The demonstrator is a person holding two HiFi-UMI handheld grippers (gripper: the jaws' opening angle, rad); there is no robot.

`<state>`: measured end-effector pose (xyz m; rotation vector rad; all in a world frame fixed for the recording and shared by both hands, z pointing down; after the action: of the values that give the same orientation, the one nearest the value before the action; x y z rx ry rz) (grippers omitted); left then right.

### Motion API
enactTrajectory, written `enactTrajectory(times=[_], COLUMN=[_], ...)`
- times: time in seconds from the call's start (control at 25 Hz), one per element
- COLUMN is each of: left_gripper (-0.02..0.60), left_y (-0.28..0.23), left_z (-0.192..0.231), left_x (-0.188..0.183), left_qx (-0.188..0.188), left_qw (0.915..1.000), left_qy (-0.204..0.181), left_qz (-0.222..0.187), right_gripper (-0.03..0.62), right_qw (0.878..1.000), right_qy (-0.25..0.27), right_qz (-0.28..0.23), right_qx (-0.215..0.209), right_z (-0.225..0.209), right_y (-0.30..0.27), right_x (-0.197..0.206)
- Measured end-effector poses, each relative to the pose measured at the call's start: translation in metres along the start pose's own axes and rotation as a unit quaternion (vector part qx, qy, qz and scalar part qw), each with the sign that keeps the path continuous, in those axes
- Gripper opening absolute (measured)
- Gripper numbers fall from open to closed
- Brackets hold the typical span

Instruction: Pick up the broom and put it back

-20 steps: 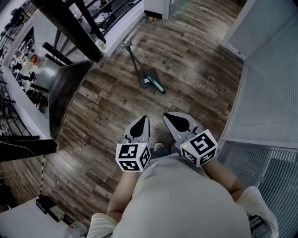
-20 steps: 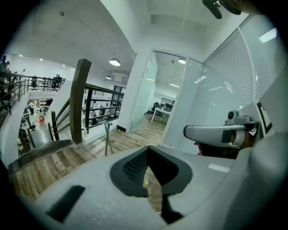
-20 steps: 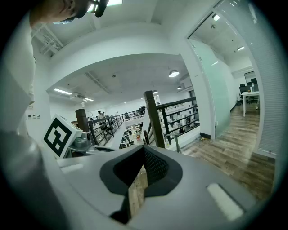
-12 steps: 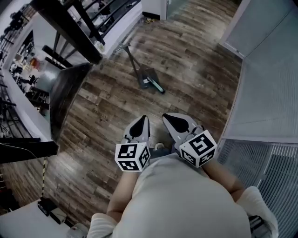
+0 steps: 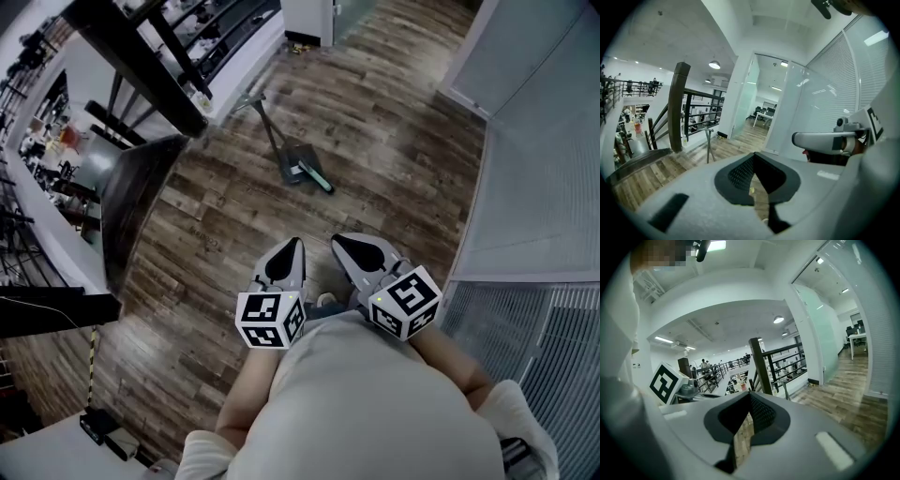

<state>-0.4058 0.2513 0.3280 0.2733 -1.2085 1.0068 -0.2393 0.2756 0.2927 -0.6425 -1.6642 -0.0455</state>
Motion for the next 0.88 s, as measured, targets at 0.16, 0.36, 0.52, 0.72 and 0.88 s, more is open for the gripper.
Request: enactTrajectory(times=[0.16, 0.36, 0.52, 0.72, 0.88], left_gripper=[0.008, 0.008, 0.008, 0.008, 0.008], left_y=[0.001, -0.002, -0.007, -0.024, -0.046], left_z=[0.002, 0.002, 0.005, 0.007, 0.010], left_x=[0.000, -0.004, -0.004, -0.012, -0.024], left_qx=[0.004, 0.009, 0.012, 0.005, -0.004], left_qw=[1.0000, 1.0000, 0.9999, 1.0000, 1.0000], left_qy=[-0.001, 0.001, 0.000, 0.001, 0.006], left_qz=[0.001, 0.002, 0.005, 0.004, -0.002], right_gripper=[0.006, 0.006, 0.006, 0.006, 0.006], right_qw=[1.000, 1.000, 1.000, 1.000, 0.999], right_qy=[-0.011, -0.012, -0.008, 0.000, 0.007], right_qz=[0.004, 0.008, 0.011, 0.012, 0.018], right_qx=[0.007, 0.008, 0.003, -0.010, -0.025], right_z=[0.000, -0.002, -0.004, -0.017, -0.038], right_y=[-0.001, -0.002, -0.006, -0.018, -0.032], right_x=[0.002, -0.002, -0.002, -0.010, -0.021])
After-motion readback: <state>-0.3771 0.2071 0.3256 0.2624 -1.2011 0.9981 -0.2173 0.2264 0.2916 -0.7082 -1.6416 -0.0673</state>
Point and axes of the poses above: the fingertips, and each gripper's own axes: y backward along the fingers, z to its left, x out of its underside, the point moved 9 cm from there along y, backward along the fingers, and after that the axes turned 13 degrees about x, right-handed, at the moved point
